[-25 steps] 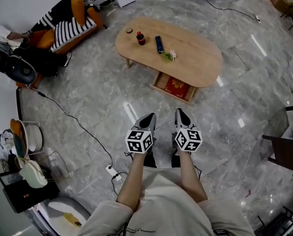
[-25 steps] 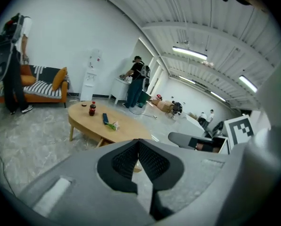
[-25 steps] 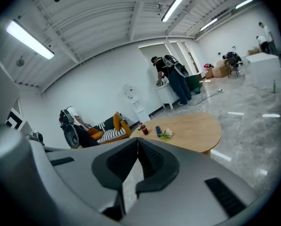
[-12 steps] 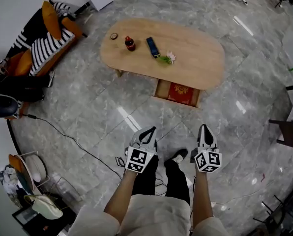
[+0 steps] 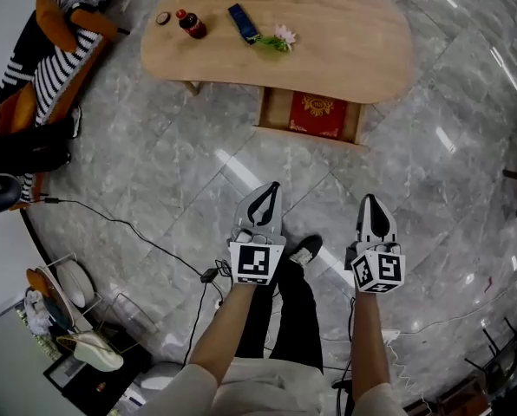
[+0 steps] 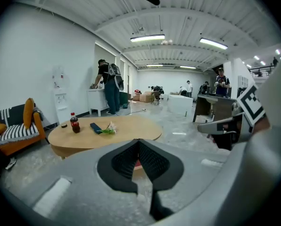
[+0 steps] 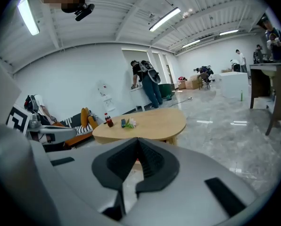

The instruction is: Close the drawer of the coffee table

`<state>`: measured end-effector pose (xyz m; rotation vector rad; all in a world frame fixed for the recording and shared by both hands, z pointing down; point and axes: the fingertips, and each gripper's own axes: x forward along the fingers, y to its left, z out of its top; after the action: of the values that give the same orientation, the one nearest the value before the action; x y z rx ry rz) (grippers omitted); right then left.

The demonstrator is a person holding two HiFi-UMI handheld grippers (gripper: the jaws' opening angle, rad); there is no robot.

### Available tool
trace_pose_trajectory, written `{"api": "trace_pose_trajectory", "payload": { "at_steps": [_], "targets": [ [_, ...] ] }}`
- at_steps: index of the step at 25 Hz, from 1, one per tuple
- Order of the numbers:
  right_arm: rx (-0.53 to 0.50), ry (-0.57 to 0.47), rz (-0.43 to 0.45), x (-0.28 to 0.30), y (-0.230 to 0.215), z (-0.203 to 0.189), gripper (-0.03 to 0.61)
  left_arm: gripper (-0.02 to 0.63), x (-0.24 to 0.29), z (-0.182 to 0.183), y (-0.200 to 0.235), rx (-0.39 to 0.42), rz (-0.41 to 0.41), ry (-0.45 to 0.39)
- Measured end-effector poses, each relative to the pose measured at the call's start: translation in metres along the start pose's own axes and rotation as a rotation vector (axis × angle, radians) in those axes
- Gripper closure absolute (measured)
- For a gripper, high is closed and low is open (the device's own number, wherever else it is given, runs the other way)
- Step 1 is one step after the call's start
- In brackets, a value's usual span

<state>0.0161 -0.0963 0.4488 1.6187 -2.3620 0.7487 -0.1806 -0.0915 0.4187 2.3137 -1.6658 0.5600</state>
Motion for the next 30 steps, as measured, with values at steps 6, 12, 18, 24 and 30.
{"api": "trace_pose_trajectory", "payload": {
  "at_steps": [6, 12, 18, 24, 30],
  "targets": [
    [0.016, 0.008, 0.149, 0.015, -0.025, -0.036, 0.563, 0.604, 0.023, -0.032, 0.006, -0.008, -0.014, 0.013],
    [-0.072, -0.013, 0.101, 0.055, -0.057, -0.083, 0.563, 0.604, 0.072, -0.108, 0.031, -0.040, -0.035, 0.049],
    [-0.166, -0.061, 0.095, 0.114, -0.082, -0.147, 0.562, 0.604, 0.125, -0.202, 0.067, -0.055, -0.008, 0.036],
    [-0.250, -0.139, 0.119, 0.166, -0.096, -0.184, 0.561, 0.604, 0.174, -0.239, 0.084, -0.084, 0.040, -0.090],
    [-0.318, -0.055, 0.100, 0.175, -0.097, -0.189, 0.561, 0.604, 0.199, -0.256, 0.085, -0.098, 0.027, -0.192]
  ]
}}
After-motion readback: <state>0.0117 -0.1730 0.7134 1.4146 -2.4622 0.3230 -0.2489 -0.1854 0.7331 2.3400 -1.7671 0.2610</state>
